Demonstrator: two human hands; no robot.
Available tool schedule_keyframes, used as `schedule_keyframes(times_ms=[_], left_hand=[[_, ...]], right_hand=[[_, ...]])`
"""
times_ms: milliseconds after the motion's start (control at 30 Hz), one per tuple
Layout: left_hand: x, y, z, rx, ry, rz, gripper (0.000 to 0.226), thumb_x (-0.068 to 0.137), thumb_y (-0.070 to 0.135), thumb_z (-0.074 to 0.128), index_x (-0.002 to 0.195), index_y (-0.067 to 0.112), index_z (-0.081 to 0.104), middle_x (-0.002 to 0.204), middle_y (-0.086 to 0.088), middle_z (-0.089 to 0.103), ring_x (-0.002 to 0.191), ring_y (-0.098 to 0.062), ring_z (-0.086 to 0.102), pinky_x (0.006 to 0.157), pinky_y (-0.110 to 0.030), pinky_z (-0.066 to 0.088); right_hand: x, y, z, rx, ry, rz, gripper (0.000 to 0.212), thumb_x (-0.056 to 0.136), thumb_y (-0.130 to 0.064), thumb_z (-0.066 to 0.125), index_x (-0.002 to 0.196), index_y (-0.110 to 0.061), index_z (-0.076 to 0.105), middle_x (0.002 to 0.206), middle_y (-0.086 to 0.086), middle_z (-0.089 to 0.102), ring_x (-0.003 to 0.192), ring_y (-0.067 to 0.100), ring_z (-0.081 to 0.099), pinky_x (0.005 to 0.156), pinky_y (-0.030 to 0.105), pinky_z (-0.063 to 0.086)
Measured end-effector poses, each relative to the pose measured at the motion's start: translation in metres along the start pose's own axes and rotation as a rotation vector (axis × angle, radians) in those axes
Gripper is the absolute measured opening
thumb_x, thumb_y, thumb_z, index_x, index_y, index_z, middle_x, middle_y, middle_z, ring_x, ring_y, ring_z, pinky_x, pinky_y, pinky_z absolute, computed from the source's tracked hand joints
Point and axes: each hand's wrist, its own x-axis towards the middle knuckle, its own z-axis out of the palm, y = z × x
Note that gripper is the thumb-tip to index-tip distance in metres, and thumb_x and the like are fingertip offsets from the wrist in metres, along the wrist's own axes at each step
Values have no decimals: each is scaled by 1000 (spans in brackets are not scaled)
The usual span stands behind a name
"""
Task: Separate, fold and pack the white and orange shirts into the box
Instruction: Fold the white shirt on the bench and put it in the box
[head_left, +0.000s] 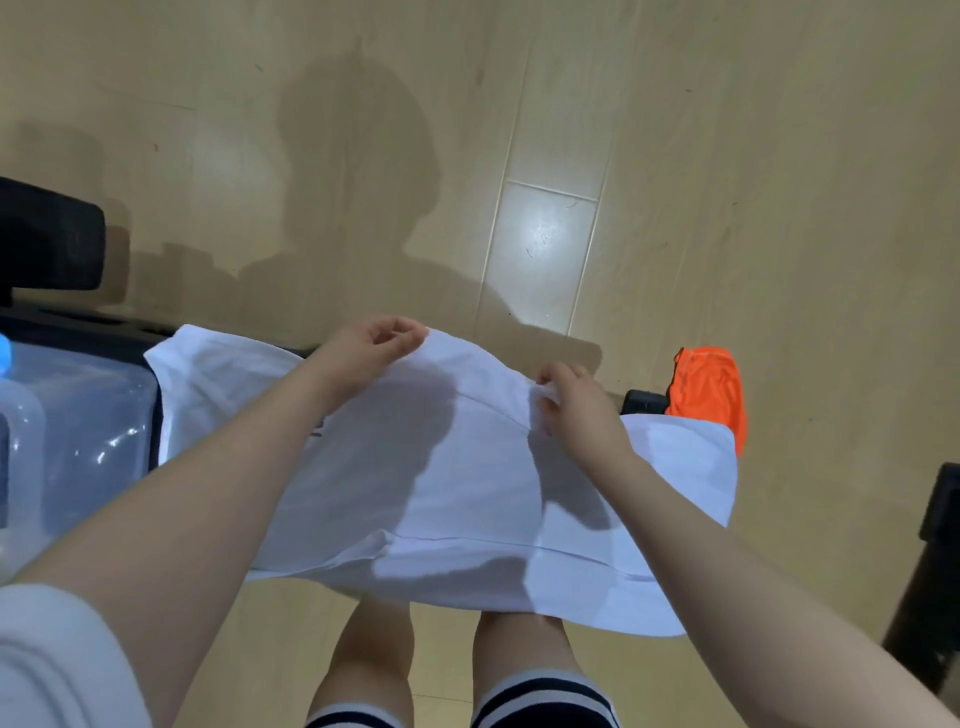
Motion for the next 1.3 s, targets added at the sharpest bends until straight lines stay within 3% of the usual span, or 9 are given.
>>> schedule_keyframes(times_ms=[67,200,333,433,633,967,1033,1133,1300], left_hand=[[6,-5,2,-62,74,-5,12,90,25,57,86,34,62,80,6,54,68,-3,48,67,-16,37],[15,-6,5,-212,139,11,22,89,7,57,104,23,61,79,7,56,67,3,53,71,-8,43],[17,-3,3,-119,132,4,22,91,7,54,89,27,63,85,7,60,76,-6,54,75,-16,42],[15,-1,-1,136,80,3,30,95,10,40,94,32,61,88,0,57,75,-14,47,64,-22,37],[-3,30,2,300,80,102,36,82,2,31,74,21,61,68,-2,53,60,-19,41,54,-25,32],[-80,10,-9,726,67,434,10,86,16,59,90,7,64,82,4,51,81,-17,47,66,-19,35],[-96,-18,-5,868,4,430,15,88,21,58,97,11,64,98,-4,56,89,-24,54,81,-31,41],[-108,-62,7,1066,-45,294,21,90,21,51,105,12,64,112,-9,53,100,-30,55,81,-35,43],[-117,-94,37,1205,68,311,42,73,30,36,84,2,66,84,-19,55,71,-35,58,57,-36,47]], right_hand=[[10,-1,3,-41,-26,85,32,88,-8,43,119,-6,52,112,13,57,102,33,54,77,36,43],[31,2,6,-110,-141,169,21,79,-9,47,58,-12,46,60,6,46,69,28,43,46,24,25],[38,2,-5,-127,-42,114,32,79,-9,45,49,-16,36,56,1,34,65,24,35,47,23,18],[30,8,-16,-329,29,-124,26,90,-18,43,78,-12,65,79,5,53,84,29,50,60,27,29],[27,11,-37,-196,161,-255,17,89,-14,44,88,-4,58,77,18,63,76,39,57,69,41,45],[-72,-5,-17,-459,224,-427,20,92,-19,52,93,-1,59,84,18,63,71,38,58,62,31,26],[-95,0,8,-591,183,-404,10,78,-8,67,80,-5,58,69,13,59,57,33,57,57,29,24],[-112,13,52,-593,31,-268,23,83,-1,51,105,-7,55,98,13,58,89,33,57,64,32,28],[-116,47,73,-261,224,-81,32,87,-7,47,118,-3,54,122,19,52,104,39,51,80,40,43]])
